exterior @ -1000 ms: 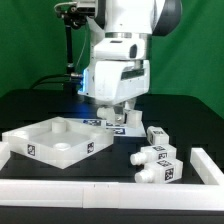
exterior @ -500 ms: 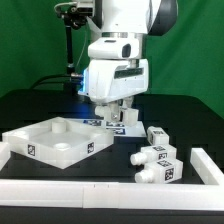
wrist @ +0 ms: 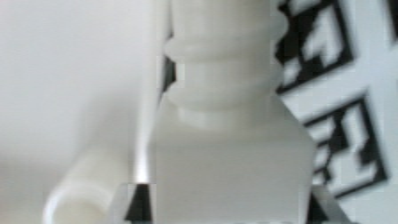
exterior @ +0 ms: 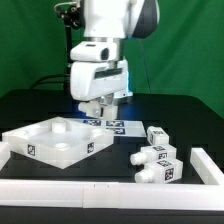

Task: Assemble one leg

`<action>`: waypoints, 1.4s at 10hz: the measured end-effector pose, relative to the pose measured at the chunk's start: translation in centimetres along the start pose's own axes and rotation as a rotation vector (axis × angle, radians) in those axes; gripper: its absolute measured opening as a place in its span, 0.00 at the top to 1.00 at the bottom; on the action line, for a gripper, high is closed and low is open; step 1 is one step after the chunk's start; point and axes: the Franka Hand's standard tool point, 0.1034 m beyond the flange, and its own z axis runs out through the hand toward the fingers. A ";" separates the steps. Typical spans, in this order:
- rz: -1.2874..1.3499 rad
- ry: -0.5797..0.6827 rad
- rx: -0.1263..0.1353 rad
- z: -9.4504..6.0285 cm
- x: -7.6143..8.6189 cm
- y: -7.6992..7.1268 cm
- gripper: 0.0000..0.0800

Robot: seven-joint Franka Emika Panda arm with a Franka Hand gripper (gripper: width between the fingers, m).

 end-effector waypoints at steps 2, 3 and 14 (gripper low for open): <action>0.005 0.002 -0.006 0.0 0.0 0.6 0.67; 0.006 0.003 -0.007 0.0 0.1 0.7 0.67; 0.047 0.040 0.001 3.6 3.2 -2.2 0.67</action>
Offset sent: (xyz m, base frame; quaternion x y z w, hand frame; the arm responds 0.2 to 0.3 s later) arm 0.0000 0.0000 0.0000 0.0000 0.0000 0.0000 1.0000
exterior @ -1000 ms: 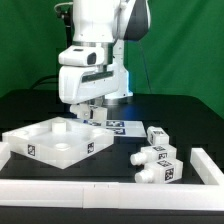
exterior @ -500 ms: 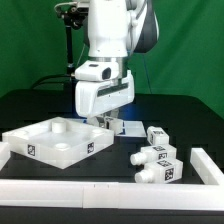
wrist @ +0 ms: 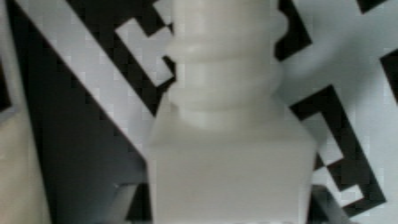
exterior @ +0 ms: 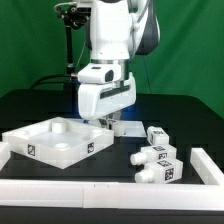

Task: Assemble one leg

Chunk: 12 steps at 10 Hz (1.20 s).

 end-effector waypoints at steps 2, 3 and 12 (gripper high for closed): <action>-0.001 0.003 -0.004 0.0 0.2 0.3 0.54; 0.014 -0.008 0.010 -0.1 0.4 0.3 0.54; -0.047 -0.031 -0.009 -6.5 7.6 5.0 0.19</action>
Offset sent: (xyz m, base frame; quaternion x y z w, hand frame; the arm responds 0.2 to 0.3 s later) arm 0.0083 0.0009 0.0332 0.0168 -0.0632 0.0448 0.9969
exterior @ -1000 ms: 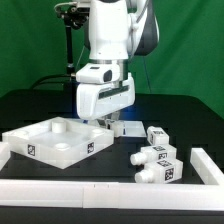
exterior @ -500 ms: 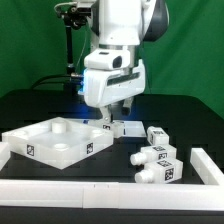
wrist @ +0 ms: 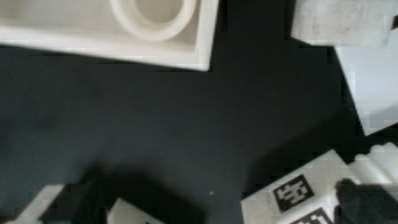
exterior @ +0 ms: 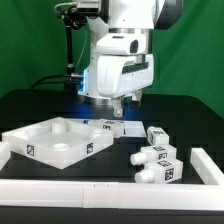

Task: Assemble one leg

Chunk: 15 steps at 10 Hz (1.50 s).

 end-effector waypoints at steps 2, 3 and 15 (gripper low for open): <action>-0.016 0.006 -0.013 -0.1 0.4 0.4 0.19; -0.048 0.023 -0.041 -0.3 1.5 1.2 0.19; -0.181 0.060 -0.031 3.9 7.6 6.7 0.19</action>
Offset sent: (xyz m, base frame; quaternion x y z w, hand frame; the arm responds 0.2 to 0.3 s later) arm 0.0826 0.0308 0.0171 0.0236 0.0458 -0.1153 0.9920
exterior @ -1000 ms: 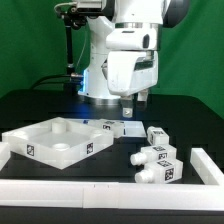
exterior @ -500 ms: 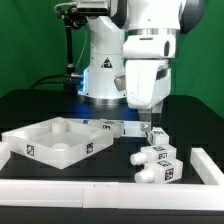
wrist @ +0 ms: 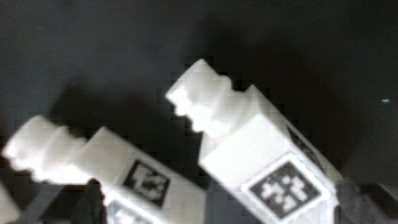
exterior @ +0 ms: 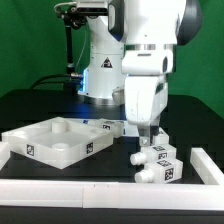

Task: Assemble one leg

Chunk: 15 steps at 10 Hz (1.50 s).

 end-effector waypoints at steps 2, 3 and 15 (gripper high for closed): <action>0.013 0.001 0.021 1.3 0.5 -0.6 0.19; 0.016 0.010 0.014 1.3 0.9 -0.6 0.19; -0.039 0.037 -0.059 -0.3 1.1 0.2 0.19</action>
Offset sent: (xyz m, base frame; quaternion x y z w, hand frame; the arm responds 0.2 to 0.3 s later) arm 0.0049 0.0138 -0.0166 -0.0055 0.0134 0.0198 0.9997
